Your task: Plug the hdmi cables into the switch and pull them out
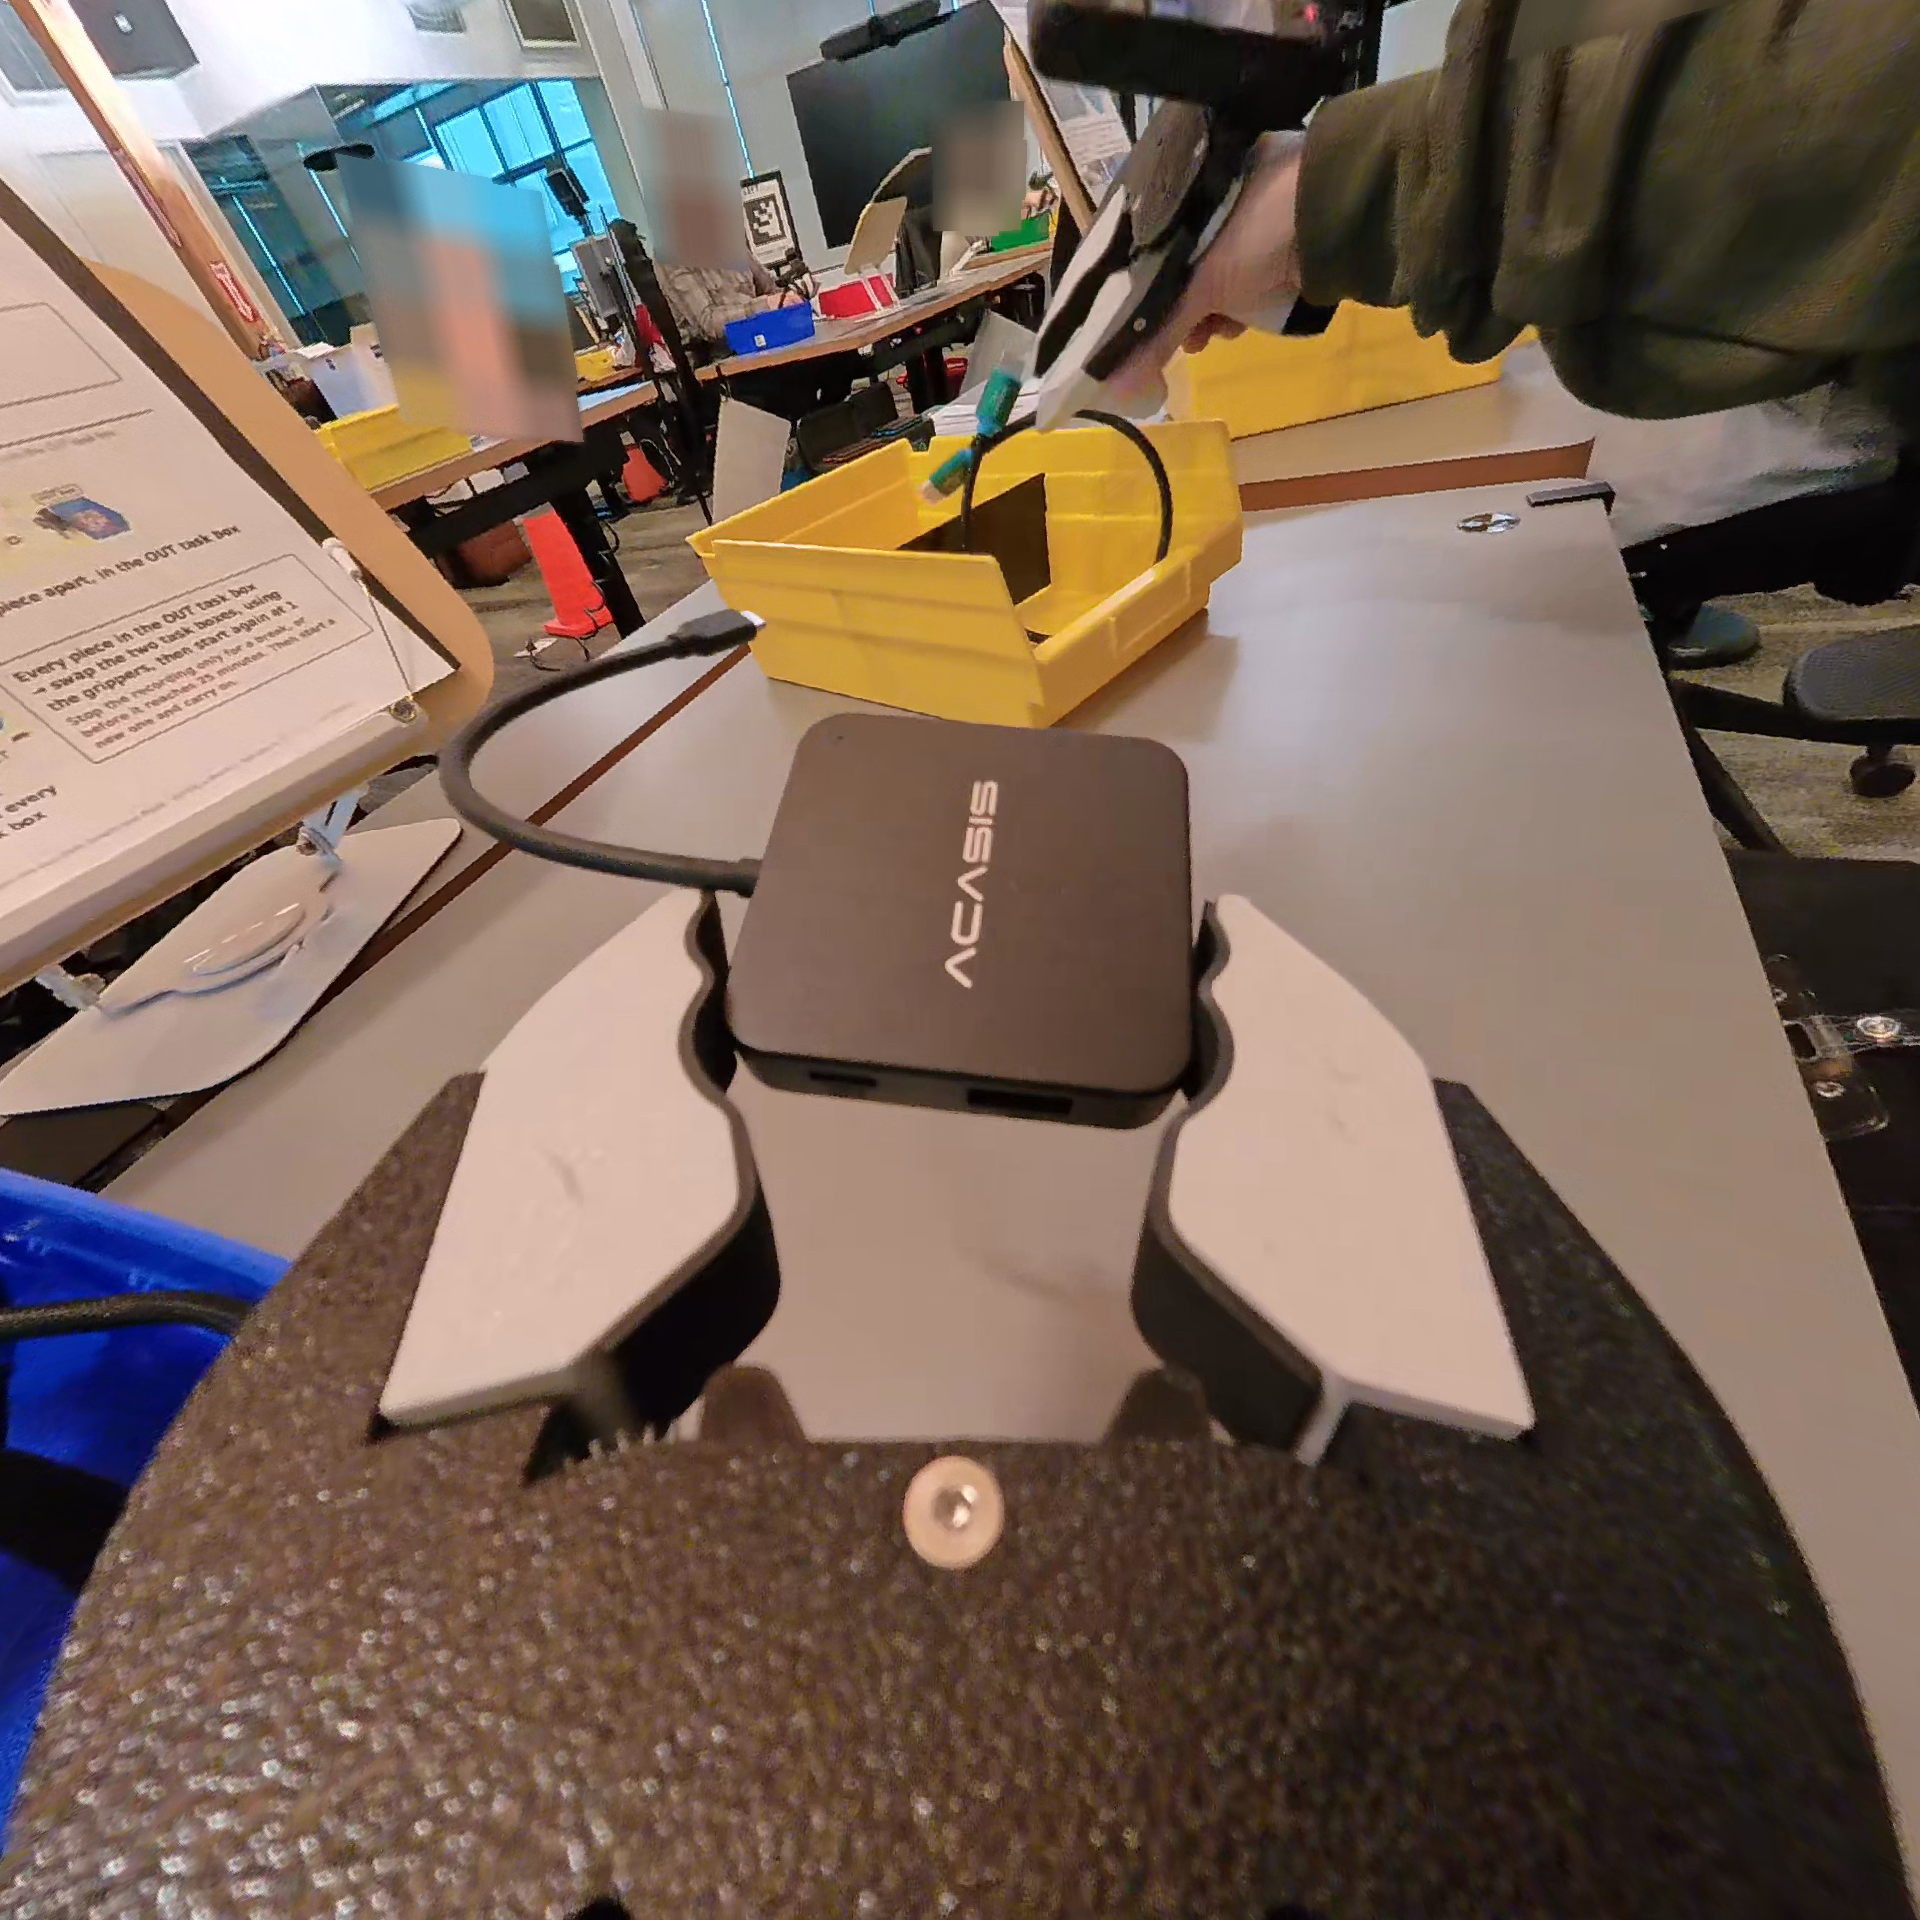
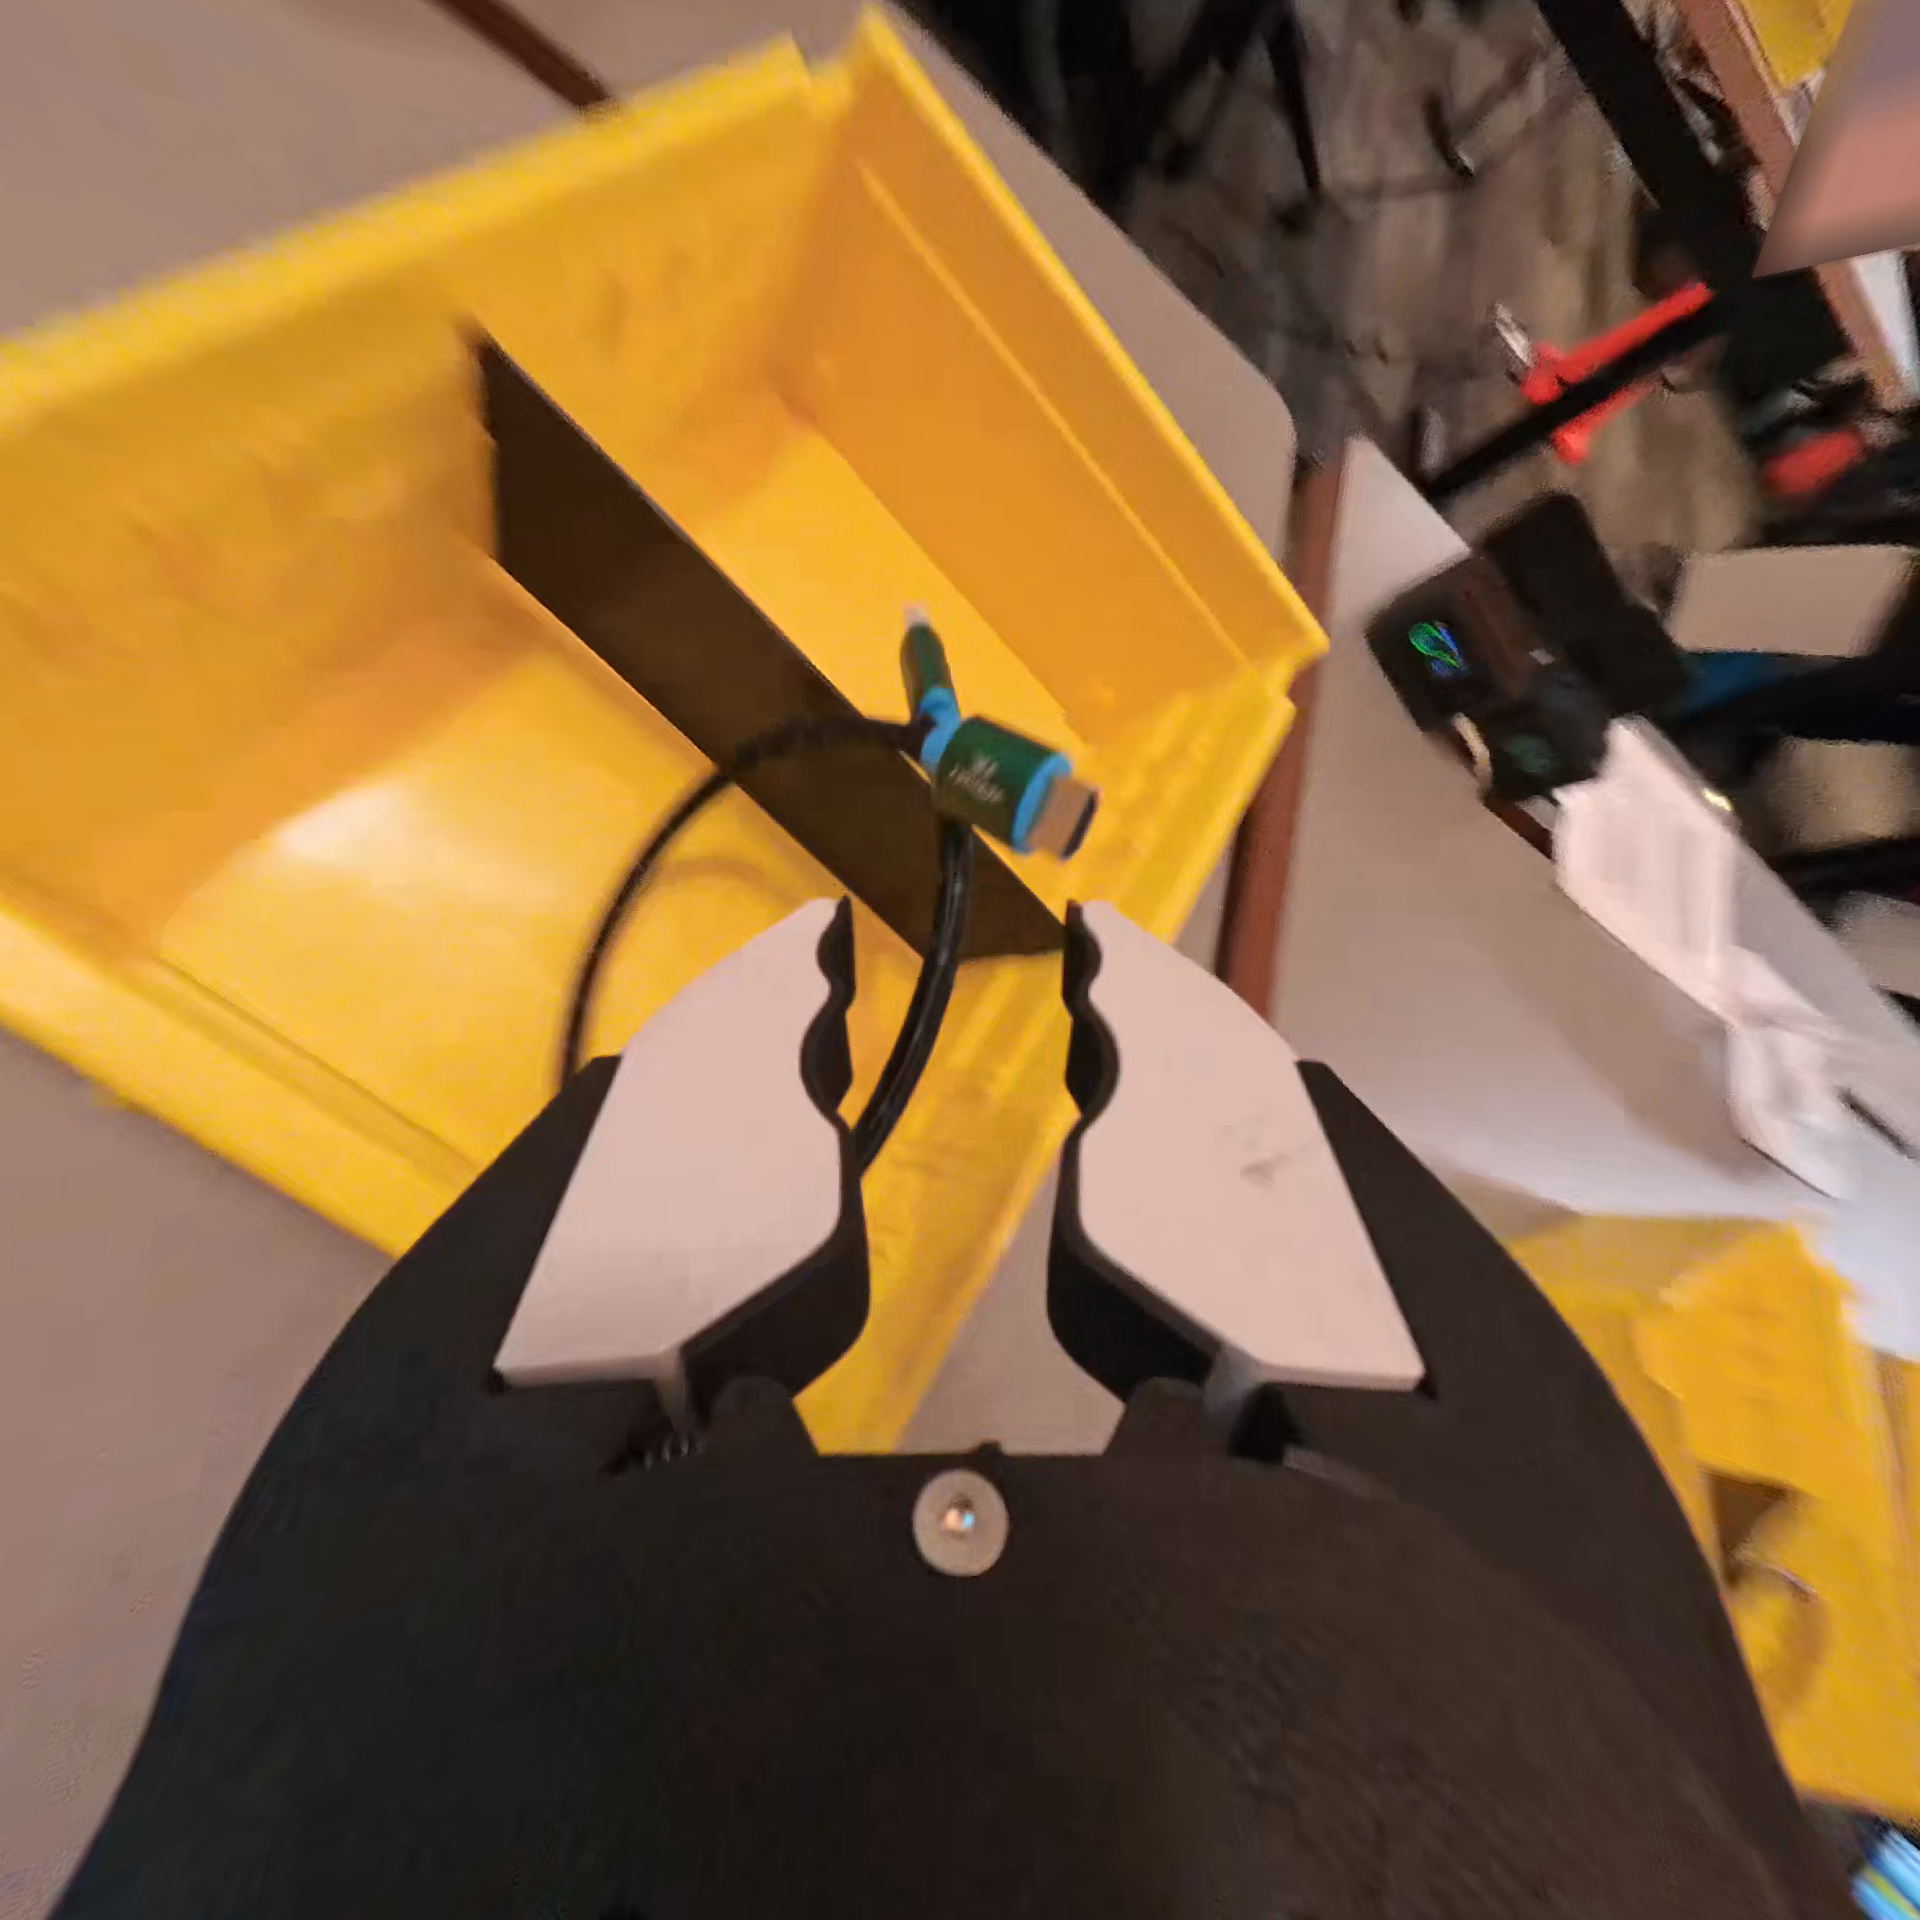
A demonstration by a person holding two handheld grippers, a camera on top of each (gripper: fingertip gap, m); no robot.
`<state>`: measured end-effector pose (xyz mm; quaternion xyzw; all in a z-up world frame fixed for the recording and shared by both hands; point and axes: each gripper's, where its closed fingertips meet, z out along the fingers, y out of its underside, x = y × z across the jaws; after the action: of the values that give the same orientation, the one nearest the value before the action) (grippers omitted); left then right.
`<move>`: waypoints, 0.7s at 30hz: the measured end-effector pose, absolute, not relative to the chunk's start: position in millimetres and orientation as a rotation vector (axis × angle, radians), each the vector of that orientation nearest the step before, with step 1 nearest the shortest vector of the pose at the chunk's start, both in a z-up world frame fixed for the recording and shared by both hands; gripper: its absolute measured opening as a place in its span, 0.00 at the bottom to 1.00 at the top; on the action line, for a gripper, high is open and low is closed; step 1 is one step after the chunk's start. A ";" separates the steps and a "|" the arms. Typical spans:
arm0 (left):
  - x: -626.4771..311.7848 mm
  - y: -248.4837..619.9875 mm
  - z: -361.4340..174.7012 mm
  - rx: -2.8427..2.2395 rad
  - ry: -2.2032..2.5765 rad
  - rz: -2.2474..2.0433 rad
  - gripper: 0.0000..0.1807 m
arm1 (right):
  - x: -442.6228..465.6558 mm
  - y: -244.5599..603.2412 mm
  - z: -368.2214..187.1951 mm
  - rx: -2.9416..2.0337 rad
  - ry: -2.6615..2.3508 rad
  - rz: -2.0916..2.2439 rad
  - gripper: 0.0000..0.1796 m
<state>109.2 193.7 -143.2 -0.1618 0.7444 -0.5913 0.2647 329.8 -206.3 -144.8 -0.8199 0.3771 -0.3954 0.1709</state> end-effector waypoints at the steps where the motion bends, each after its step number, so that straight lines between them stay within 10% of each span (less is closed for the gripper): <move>1: 109.4 193.9 -144.2 -0.439 2.013 -1.594 0.47 | 329.9 -215.9 -147.9 -2.382 1.081 -1.177 0.21; 14: 108.0 190.4 -147.4 -0.440 2.035 -1.614 0.47 | 328.9 -239.1 -181.1 -2.376 1.147 -1.123 0.23; 21: 111.0 194.2 -154.1 -0.469 2.046 -1.603 0.47 | 341.1 -223.0 -173.3 -2.390 0.894 -1.285 0.03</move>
<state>111.0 194.2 -154.1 -0.1719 0.7504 -0.5882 0.2476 341.1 -223.0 -173.3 -0.8281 0.3096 -0.4452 0.1417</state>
